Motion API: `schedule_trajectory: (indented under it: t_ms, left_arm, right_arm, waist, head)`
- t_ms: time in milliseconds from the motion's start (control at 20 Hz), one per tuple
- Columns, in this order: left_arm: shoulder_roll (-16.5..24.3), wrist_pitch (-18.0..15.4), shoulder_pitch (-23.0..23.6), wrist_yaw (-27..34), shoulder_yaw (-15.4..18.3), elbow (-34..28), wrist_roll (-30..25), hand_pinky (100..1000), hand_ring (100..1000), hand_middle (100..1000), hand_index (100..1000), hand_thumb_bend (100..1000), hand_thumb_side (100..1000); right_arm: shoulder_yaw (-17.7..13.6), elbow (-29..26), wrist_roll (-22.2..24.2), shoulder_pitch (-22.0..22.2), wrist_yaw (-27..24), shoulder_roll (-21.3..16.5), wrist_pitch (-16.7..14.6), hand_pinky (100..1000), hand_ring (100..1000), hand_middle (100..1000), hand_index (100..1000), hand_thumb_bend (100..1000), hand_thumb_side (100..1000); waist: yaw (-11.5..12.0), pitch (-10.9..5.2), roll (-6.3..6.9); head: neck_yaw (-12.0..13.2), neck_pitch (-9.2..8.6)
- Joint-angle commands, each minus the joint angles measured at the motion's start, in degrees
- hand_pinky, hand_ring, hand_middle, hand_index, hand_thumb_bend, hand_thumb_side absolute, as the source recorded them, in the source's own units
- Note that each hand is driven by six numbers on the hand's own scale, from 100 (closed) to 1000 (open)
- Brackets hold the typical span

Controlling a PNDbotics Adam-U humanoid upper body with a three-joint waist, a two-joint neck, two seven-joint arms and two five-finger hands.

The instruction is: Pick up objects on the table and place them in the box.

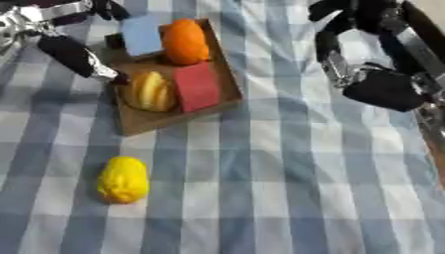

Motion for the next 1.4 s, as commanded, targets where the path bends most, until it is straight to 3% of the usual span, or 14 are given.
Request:
schedule_trajectory:
  t_ms: [50, 300, 400, 600, 800, 900, 1250, 1400]
  left_arm:
    - [5.08, 1.97, 0.16, 3.77, -1.47, -9.62, 0.91, 923, 849, 782, 878, 549, 356]
    - [12.01, 7.95, 3.98, 12.08, -2.29, -29.51, 0.00, 916, 839, 778, 877, 554, 392]
    - [13.59, 9.37, 5.32, 14.20, -2.51, -33.33, -0.02, 916, 841, 792, 878, 565, 407]
    - [14.61, 7.43, 8.27, 15.49, -4.75, -34.48, 0.44, 926, 873, 861, 902, 594, 441]
    - [13.57, 5.63, 10.79, 14.59, -6.21, -34.54, 0.39, 922, 861, 839, 904, 581, 451]
    - [12.70, 5.57, 11.56, 13.52, -6.81, -34.55, -0.23, 915, 852, 826, 897, 525, 426]
    - [11.03, 5.28, 13.34, 10.68, -8.44, -34.55, -2.83, 903, 833, 796, 897, 540, 432]
    - [10.37, 5.89, 14.20, 9.91, -9.03, -34.55, -3.99, 895, 826, 790, 902, 526, 423]
  right_arm:
    - [-1.18, -0.83, -0.56, 0.55, 0.05, -2.09, 0.30, 675, 615, 696, 795, 100, 517]
    - [-1.30, -0.83, -0.76, 1.78, 0.09, -2.46, 0.58, 675, 616, 697, 795, 100, 514]
    - [-1.40, -0.83, -0.85, 2.11, -0.04, -2.51, 0.64, 676, 616, 697, 795, 100, 495]
    - [-1.57, -0.83, -0.88, 2.61, -0.36, -2.67, 0.60, 676, 616, 698, 795, 100, 458]
    - [-1.83, -0.83, -1.01, 3.27, -0.49, -2.60, 0.76, 676, 616, 698, 795, 100, 446]
    - [-1.91, -0.83, -1.09, 3.43, -0.54, -2.60, 0.77, 676, 616, 697, 795, 100, 447]
    - [-2.09, -0.83, -1.28, 3.87, -0.64, -2.61, 0.93, 676, 615, 697, 795, 100, 446]
    - [-2.12, -0.83, -1.37, 3.80, -0.70, -2.61, 0.79, 676, 616, 697, 795, 100, 441]
  waist:
    - [0.80, -2.38, 0.26]
    - [2.72, -3.86, 0.48]
    - [3.26, -4.49, 0.42]
    - [4.43, -5.64, 0.25]
    - [5.72, -6.31, -0.03]
    - [6.31, -6.52, -0.03]
    - [7.32, -6.88, 0.04]
    - [7.11, -6.93, -0.12]
  head:
    - [-1.59, 1.23]
    - [-3.75, 2.62]
    - [-4.16, 3.08]
    - [-4.70, 4.01]
    - [-5.71, 4.66]
    - [-6.14, 4.90]
    - [-8.54, 5.51]
    - [-8.45, 5.36]
